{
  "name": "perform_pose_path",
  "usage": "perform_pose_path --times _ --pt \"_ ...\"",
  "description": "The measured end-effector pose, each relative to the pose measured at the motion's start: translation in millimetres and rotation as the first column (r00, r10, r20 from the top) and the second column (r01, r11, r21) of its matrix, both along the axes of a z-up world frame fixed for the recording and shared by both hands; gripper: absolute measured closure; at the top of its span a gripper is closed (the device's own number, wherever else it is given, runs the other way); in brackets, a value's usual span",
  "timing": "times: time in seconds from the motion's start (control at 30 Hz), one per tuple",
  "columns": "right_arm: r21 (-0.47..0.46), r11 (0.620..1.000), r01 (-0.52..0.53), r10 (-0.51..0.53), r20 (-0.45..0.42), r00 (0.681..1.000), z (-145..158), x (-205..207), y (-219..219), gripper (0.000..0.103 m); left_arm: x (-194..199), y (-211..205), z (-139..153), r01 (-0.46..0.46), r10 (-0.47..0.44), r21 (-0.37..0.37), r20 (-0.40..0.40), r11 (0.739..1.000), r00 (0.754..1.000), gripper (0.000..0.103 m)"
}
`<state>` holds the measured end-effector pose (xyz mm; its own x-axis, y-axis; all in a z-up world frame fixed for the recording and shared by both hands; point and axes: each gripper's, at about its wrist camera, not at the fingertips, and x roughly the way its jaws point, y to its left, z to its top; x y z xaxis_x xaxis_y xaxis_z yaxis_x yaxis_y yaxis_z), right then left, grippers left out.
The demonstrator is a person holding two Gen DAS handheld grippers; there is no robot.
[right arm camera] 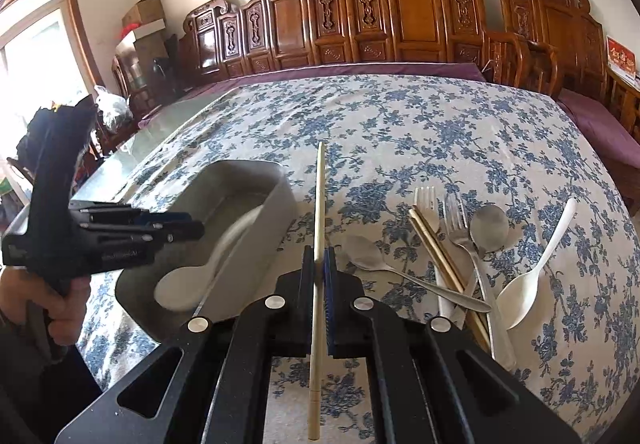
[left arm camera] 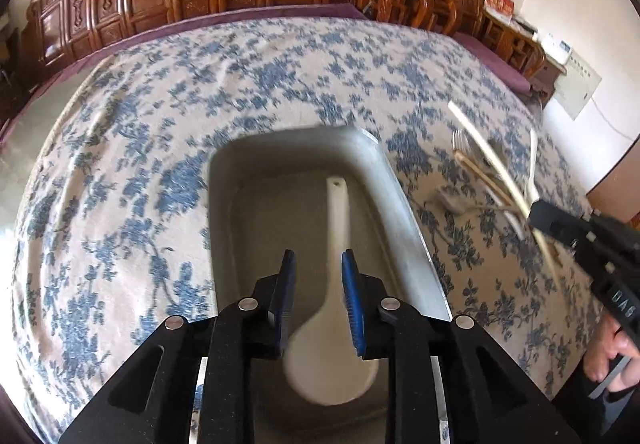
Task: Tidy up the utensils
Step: 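Drop the spoon into the tray with the left gripper while the right gripper releases the chopstick there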
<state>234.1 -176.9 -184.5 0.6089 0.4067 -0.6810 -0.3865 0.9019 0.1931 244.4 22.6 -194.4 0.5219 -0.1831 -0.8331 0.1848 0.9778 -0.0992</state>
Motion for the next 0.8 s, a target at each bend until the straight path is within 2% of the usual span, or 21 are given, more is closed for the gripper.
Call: perform_pose_path --times 0.43,0.63,0.8 --pt "-0.018 0.998 -0.061 0.061 0.021 0.998 21 -9 56 0.097 -12 49 44 -0.100 0.103 -0.029 0.138 0.995 0.985 0.080" --pt "0.023 0.998 -0.063 0.062 0.004 0.998 24 1 89 0.097 -17 69 53 -0.122 0.129 -0.055 0.162 0.991 0.978 0.080" --pt "0.034 0.998 -0.046 0.047 -0.037 0.998 13 13 111 0.097 -18 85 56 -0.148 0.158 -0.069 0.166 0.987 0.973 0.080"
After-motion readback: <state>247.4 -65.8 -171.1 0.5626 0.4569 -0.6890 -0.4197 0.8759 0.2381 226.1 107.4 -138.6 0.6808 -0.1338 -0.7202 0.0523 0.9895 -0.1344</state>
